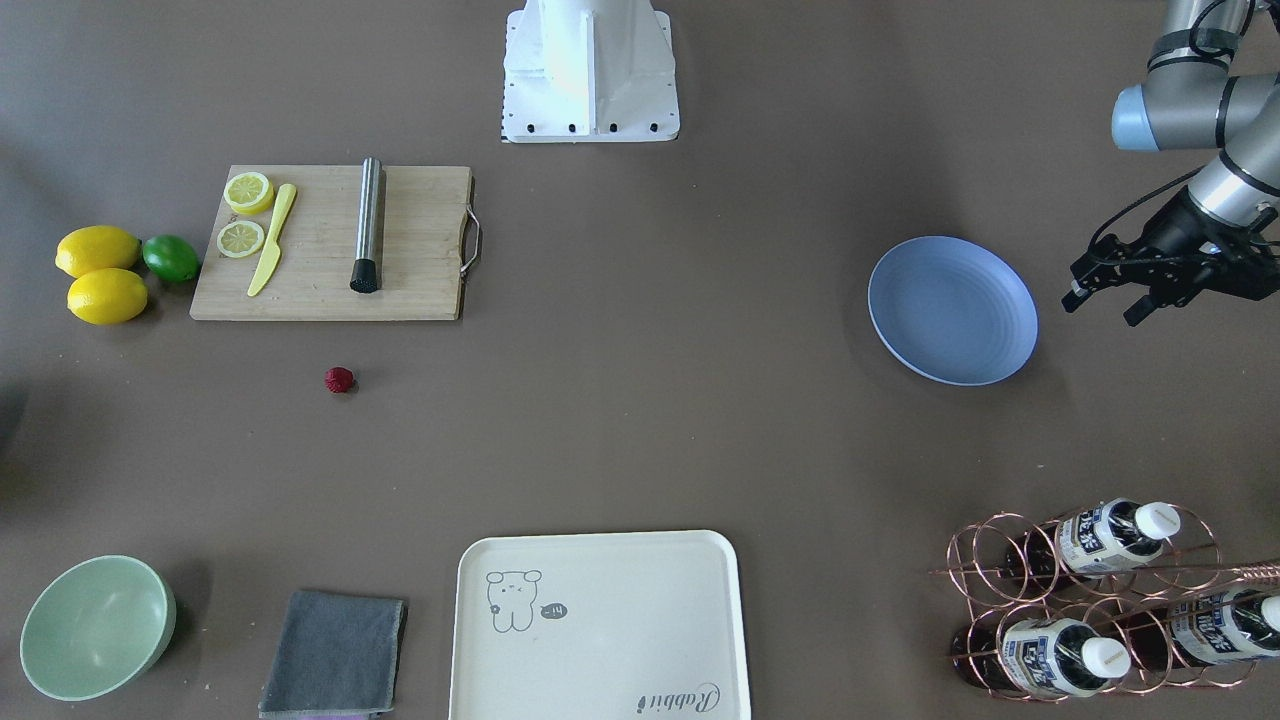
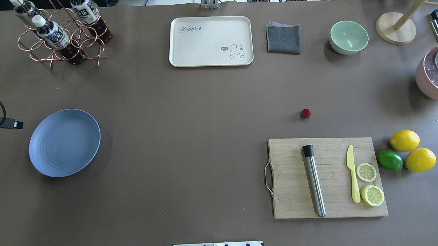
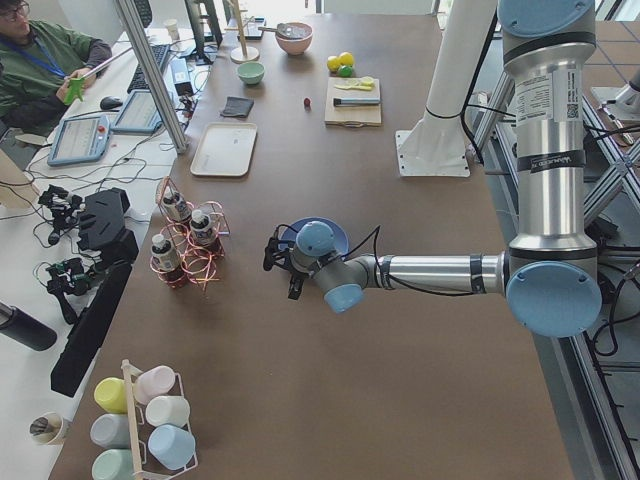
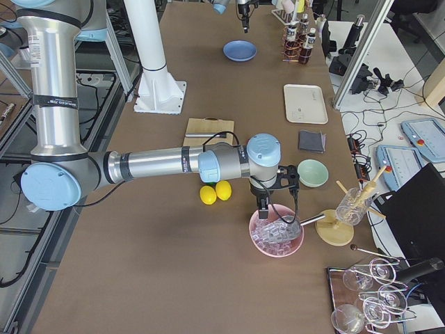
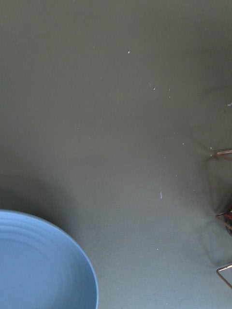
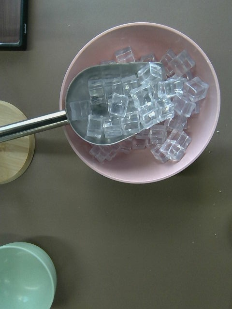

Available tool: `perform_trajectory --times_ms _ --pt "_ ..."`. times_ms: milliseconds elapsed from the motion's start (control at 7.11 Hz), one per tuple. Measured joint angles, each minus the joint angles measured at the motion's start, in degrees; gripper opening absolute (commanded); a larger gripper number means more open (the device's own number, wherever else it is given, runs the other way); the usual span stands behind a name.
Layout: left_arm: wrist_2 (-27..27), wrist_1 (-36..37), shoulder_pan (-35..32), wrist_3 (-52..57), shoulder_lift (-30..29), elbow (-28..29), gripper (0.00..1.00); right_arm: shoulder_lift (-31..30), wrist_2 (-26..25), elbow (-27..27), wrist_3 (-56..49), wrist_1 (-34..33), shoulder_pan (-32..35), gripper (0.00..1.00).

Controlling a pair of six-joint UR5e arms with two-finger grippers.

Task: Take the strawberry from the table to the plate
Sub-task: 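Move the left gripper toward the blue plate while the right gripper advances toward the strawberry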

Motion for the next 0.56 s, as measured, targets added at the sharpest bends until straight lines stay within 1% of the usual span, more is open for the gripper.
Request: perform_trajectory --times_ms 281,563 --pt "2.05 -3.07 3.00 -3.17 -0.85 1.70 0.98 0.08 -0.19 -0.01 5.22 3.04 -1.98 1.00" --pt "3.80 -3.56 5.24 -3.98 -1.13 2.23 0.97 0.35 -0.32 -0.03 7.74 4.59 -3.29 1.00"
